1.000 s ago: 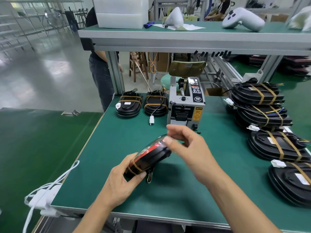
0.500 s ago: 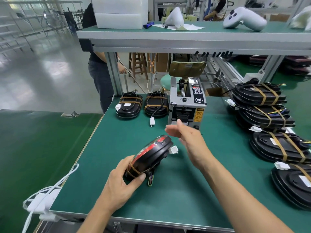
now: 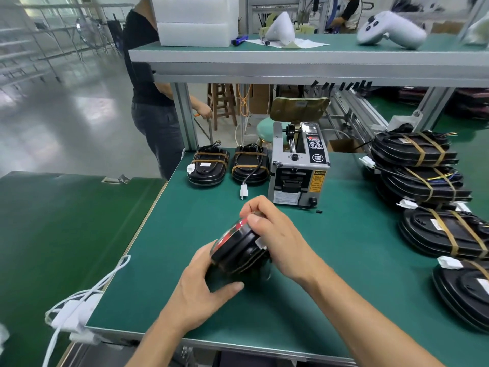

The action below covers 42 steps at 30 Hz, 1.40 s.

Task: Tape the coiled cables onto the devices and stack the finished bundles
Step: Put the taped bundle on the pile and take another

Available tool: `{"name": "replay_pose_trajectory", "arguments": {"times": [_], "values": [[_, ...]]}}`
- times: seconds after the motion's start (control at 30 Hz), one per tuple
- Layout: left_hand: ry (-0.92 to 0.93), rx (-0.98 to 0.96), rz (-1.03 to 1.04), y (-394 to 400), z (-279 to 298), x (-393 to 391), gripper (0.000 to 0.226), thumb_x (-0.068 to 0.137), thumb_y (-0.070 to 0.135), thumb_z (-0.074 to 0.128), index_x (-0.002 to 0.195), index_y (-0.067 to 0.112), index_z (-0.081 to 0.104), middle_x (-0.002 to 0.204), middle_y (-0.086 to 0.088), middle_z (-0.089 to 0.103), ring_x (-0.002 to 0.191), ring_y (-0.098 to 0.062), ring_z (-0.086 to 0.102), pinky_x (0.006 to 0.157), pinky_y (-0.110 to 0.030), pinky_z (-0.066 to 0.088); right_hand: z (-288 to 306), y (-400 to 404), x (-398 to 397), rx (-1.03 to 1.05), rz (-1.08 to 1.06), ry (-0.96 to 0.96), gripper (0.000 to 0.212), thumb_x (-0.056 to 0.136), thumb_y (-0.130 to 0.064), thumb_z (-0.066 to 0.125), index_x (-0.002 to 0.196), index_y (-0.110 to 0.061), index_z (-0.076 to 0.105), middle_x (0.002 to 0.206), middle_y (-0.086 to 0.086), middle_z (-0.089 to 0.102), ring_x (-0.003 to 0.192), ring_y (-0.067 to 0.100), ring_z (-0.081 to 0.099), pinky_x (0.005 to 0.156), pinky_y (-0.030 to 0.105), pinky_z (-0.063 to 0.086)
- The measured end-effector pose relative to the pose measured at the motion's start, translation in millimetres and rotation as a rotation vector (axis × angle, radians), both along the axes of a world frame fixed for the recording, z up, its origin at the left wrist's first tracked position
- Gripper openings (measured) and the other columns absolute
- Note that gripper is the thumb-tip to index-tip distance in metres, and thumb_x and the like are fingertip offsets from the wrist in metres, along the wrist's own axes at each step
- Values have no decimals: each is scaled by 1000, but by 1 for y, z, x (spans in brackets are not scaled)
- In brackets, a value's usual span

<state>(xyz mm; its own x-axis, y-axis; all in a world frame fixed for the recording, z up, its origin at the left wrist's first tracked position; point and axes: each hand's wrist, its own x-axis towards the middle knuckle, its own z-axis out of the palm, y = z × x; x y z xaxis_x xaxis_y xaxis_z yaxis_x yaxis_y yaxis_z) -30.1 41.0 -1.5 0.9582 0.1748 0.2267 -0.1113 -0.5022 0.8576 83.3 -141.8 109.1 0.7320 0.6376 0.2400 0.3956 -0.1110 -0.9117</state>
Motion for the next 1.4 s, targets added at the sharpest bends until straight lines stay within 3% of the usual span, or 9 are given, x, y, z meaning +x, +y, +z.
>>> {"name": "replay_pose_trajectory", "arguments": {"times": [0.13, 0.27, 0.43, 0.53, 0.63, 0.7, 0.8, 1.03, 1.4], "values": [[2, -13, -4, 3, 0, -1, 93, 74, 52, 86, 150, 71, 37, 151, 30, 57, 142, 4, 52, 112, -7, 37, 13, 9, -12, -414, -197, -575, 32, 87, -58, 44, 95, -28, 52, 91, -11, 51, 93, 18, 45, 92, 38, 36], [8, -54, -32, 4, -1, -1, 80, 80, 44, 81, 150, 62, 46, 144, 24, 66, 136, -2, 61, 109, -15, 45, -1, 22, -23, -617, -222, -724, 40, 89, -60, 42, 99, -24, 54, 93, -5, 51, 95, 23, 44, 101, 43, 34], [1, -79, -14, 5, -5, 2, 66, 82, 49, 80, 142, 61, 53, 128, 19, 75, 119, -7, 71, 101, -23, 54, -9, 29, -31, -641, -218, -751, 40, 91, -61, 45, 101, -24, 57, 98, -4, 52, 99, 23, 45, 104, 44, 32], [-21, -94, -24, 4, -4, 1, 63, 87, 57, 79, 144, 61, 52, 131, 19, 74, 122, -5, 69, 103, -22, 52, 4, 22, -17, -379, -152, -533, 41, 95, -60, 47, 111, -27, 66, 107, -11, 61, 109, 14, 53, 103, 35, 36], [-25, -147, -54, 2, 0, 2, 70, 88, 70, 77, 151, 53, 50, 141, 17, 70, 133, -5, 65, 109, -15, 46, 16, 2, 26, 5, -526, -287, 16, 93, -37, 62, 86, -27, 73, 85, -16, 71, 84, 0, 62, 79, 20, 47], [-13, -161, -69, 2, 1, 2, 72, 89, 69, 78, 153, 51, 49, 144, 16, 68, 135, -7, 64, 110, -16, 46, 13, -14, 66, 76, -775, 25, 16, 89, -26, 64, 78, -21, 75, 71, -11, 71, 71, 6, 61, 69, 24, 49], [-16, -172, -79, 3, 0, 2, 73, 88, 69, 78, 153, 52, 49, 144, 15, 68, 134, -8, 65, 109, -16, 46, -10, -26, 104, -10, -905, 301, 18, 82, -15, 61, 78, -2, 72, 64, 1, 58, 69, 15, 49, 64, 30, 42], [-1, -181, -74, 4, 1, 2, 74, 86, 73, 78, 152, 53, 50, 142, 15, 70, 133, -8, 65, 108, -15, 46, -26, -10, 123, 63, -965, 447, 18, 84, -14, 68, 69, -19, 78, 59, -9, 73, 60, 12, 73, 71, 34, 61], [-3, -209, -94, 4, -1, 2, 72, 89, 67, 79, 153, 49, 51, 143, 12, 70, 133, -9, 66, 109, -17, 48, -20, 9, 130, 166, -1105, 553, 20, 79, -15, 73, 59, -17, 72, 47, -11, 66, 58, 16, 69, 52, 21, 46]]}}
